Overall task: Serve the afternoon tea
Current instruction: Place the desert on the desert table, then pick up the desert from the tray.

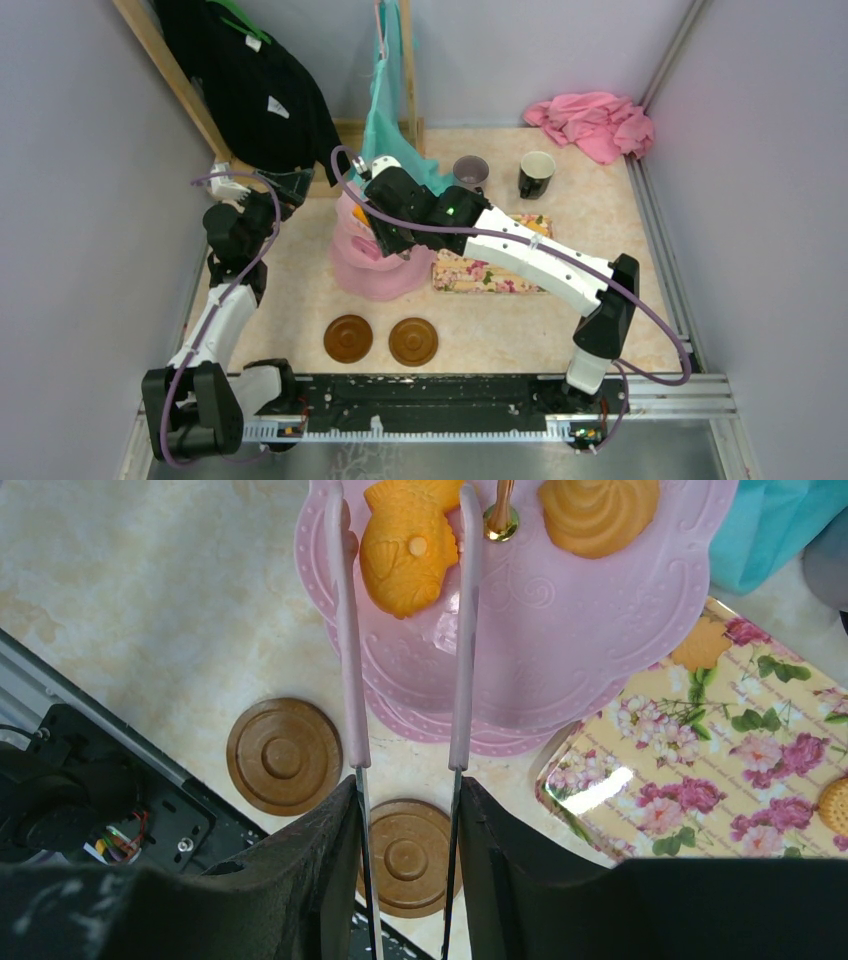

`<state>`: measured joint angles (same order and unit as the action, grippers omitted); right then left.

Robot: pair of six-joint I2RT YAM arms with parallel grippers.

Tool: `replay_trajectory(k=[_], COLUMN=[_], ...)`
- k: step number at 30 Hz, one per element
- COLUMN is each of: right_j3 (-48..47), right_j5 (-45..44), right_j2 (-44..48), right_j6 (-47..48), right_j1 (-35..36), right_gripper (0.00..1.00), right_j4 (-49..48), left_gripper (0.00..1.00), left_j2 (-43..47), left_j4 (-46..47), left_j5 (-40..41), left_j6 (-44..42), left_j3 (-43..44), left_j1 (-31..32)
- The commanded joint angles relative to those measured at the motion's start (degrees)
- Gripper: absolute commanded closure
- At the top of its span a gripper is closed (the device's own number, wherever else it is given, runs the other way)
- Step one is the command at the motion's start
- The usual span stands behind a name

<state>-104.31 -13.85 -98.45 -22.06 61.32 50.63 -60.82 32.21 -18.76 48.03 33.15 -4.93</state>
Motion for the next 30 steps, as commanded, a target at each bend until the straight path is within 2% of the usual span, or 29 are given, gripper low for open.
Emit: replay_trajectory(k=[1, 24, 30], right_j3=[-2.1, 0.4, 4.6], right_j5=[-0.9, -1.8, -1.6], right_j2=[2.8, 7.1, 10.5], right_j6=[0.6, 1.3, 0.8], right_j1=[-0.5, -0.5, 0.0], right_gripper=[0.62, 0.62, 0.62], right_j4=[-2.1, -2.8, -3.3], left_gripper=[0.01, 0.01, 0.01], left_j2=[-0.2, -0.4, -0.3], left_j4=[2.4, 2.3, 2.0], left_j5=[-0.9, -0.6, -0.4], left_j6=[0.1, -0.4, -0.7], left_j3=[-0.1, 0.0, 0.1], left_j1=[-0.2, -0.3, -0.2])
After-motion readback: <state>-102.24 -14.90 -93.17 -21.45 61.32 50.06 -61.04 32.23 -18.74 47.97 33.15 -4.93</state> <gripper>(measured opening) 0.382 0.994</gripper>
